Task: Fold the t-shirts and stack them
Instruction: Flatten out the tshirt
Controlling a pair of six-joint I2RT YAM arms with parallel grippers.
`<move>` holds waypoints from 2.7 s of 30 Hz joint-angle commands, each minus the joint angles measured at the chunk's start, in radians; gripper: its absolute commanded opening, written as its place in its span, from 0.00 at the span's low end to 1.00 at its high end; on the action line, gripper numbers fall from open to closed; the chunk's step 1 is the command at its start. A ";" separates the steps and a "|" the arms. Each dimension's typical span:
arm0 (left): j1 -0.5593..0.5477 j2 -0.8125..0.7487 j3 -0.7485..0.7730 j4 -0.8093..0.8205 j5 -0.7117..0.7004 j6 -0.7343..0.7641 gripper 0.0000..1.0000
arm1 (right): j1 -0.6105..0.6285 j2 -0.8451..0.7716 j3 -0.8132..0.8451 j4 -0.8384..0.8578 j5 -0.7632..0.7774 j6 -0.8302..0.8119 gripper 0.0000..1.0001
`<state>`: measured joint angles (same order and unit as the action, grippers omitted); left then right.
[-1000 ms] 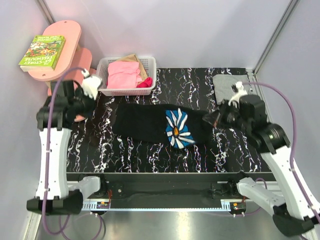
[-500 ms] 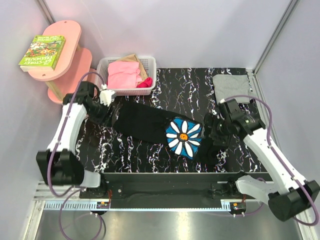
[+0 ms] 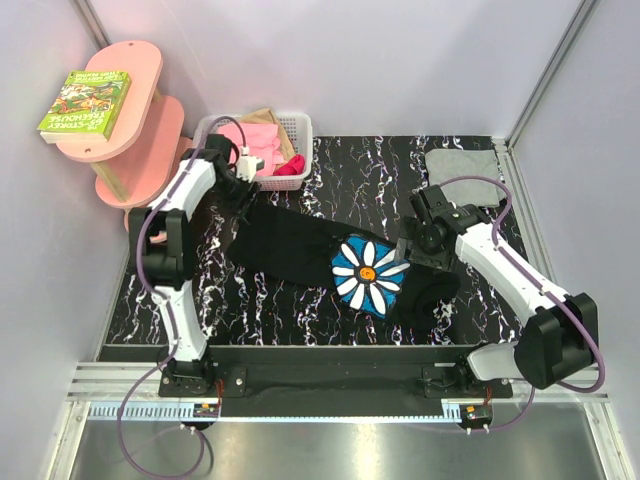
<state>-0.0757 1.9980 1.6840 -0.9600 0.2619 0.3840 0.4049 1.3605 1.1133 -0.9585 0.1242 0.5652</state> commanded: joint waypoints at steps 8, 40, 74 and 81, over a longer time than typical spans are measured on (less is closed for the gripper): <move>-0.019 0.255 0.269 0.030 -0.098 -0.065 0.62 | -0.001 0.031 -0.075 0.038 0.137 0.068 1.00; 0.048 0.121 0.011 0.115 0.086 -0.146 0.76 | -0.201 0.167 -0.113 0.227 -0.070 0.030 1.00; 0.155 -0.849 -0.598 0.141 0.007 0.112 0.00 | -0.201 0.054 -0.227 0.297 -0.144 0.002 1.00; 0.169 -0.889 -0.713 0.152 -0.058 0.127 0.00 | -0.201 0.138 -0.216 0.328 -0.058 -0.007 1.00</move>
<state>0.0795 1.1339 0.9882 -0.8242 0.2569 0.4690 0.2066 1.4654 0.8886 -0.6662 -0.0078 0.5762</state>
